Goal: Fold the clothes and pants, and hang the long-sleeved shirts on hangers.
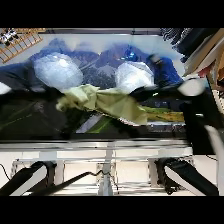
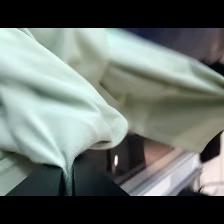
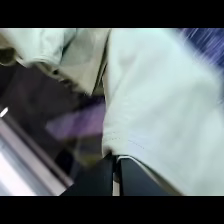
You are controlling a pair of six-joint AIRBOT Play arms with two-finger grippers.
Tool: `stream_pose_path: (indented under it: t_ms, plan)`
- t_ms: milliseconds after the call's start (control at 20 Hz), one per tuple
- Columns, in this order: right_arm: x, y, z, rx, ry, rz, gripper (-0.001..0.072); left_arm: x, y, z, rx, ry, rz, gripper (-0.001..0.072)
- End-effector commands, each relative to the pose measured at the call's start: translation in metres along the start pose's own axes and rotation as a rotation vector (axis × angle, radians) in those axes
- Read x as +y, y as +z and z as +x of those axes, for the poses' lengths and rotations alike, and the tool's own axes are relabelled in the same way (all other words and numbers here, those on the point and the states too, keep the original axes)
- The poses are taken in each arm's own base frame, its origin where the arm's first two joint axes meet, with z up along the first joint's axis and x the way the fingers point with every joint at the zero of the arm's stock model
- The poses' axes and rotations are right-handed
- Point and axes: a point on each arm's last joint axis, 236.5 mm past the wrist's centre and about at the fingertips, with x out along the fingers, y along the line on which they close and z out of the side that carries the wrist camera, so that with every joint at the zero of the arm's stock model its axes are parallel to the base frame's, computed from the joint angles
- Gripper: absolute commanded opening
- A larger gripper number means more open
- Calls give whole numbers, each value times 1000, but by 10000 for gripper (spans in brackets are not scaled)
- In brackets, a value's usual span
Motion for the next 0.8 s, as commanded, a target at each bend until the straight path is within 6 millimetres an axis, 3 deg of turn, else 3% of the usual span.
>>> stream_pose_path:
  t_ms: [0,150,300,400,450,550,600,650,750]
  plan:
    - [31,48,-131,-238,-179,-150,21,-58,68,-109,-304,-88,107,8]
    - [91,66,-213,-450,-234,-281,21,-141,99,-214,-616,-269,226,8]
    - [153,74,-286,-667,-271,-421,21,-226,92,-309,-885,-523,365,8]
    - [181,76,-323,-781,-303,-487,21,-262,79,-360,-1016,-707,432,8]
    - [190,77,-334,-810,-312,-507,21,-267,76,-372,-1046,-746,448,8]
    - [185,84,-334,-813,-313,-479,21,-250,86,-357,-1019,-676,427,8]
    - [170,89,-323,-774,-312,-424,21,-224,97,-330,-957,-554,392,8]
    - [148,93,-302,-703,-304,-362,21,-193,105,-299,-878,-428,358,8]
    - [87,96,-233,-489,-261,-183,22,-124,112,-230,-675,-217,268,8]
